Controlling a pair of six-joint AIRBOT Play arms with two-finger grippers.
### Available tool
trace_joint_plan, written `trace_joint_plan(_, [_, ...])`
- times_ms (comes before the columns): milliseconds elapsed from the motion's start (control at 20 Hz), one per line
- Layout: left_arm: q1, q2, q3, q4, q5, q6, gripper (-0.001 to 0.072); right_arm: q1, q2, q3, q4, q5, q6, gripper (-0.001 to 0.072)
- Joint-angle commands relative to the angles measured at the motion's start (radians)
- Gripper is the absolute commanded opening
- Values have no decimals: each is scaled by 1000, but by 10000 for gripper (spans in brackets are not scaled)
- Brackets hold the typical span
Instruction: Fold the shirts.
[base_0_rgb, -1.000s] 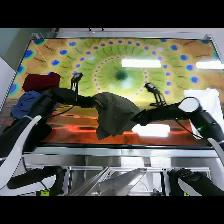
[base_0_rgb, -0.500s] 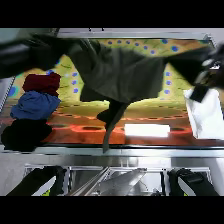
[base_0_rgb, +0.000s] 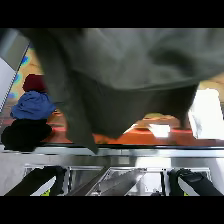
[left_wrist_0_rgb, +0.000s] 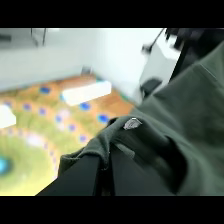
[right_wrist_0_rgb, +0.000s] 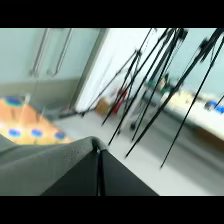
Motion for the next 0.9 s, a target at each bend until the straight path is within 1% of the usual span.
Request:
trace_joint_plan(0, [0,-171,-17,72,154,-19,23,1,-199,-19,-13,105,42,27])
trace_joint_plan(100, [11,-275,-114,137,170,-11,23,1,-337,-62,-11,127,67,27])
trace_joint_plan(250, [101,-437,-276,119,170,55,23,2,-566,-90,36,129,88,27])
trace_joint_plan(300, [153,-496,-319,79,169,91,23,2,-645,-90,80,126,87,27])
trace_joint_plan(450, [313,-643,-412,-117,166,182,23,6,-841,-90,247,94,99,27])
trace_joint_plan(500, [352,-684,-430,-147,177,212,24,11,-886,-90,304,93,98,28])
trace_joint_plan(550, [383,-722,-442,-154,193,253,24,16,-921,-90,352,92,98,44])
trace_joint_plan(600, [405,-756,-443,-152,201,286,24,21,-943,-90,370,82,98,131])
trace_joint_plan(650, [426,-787,-433,-151,206,312,25,20,-948,-90,364,69,102,180])
trace_joint_plan(700, [443,-812,-412,-151,208,324,27,11,-942,-88,356,64,114,206])
trace_joint_plan(750, [459,-836,-376,-151,211,325,267,-7,-925,-87,356,67,132,338])
trace_joint_plan(800, [473,-854,-336,-151,216,314,693,-32,-900,-87,357,76,172,489])
trace_joint_plan(850, [487,-866,-294,-151,218,306,705,-61,-869,-87,356,103,200,527])
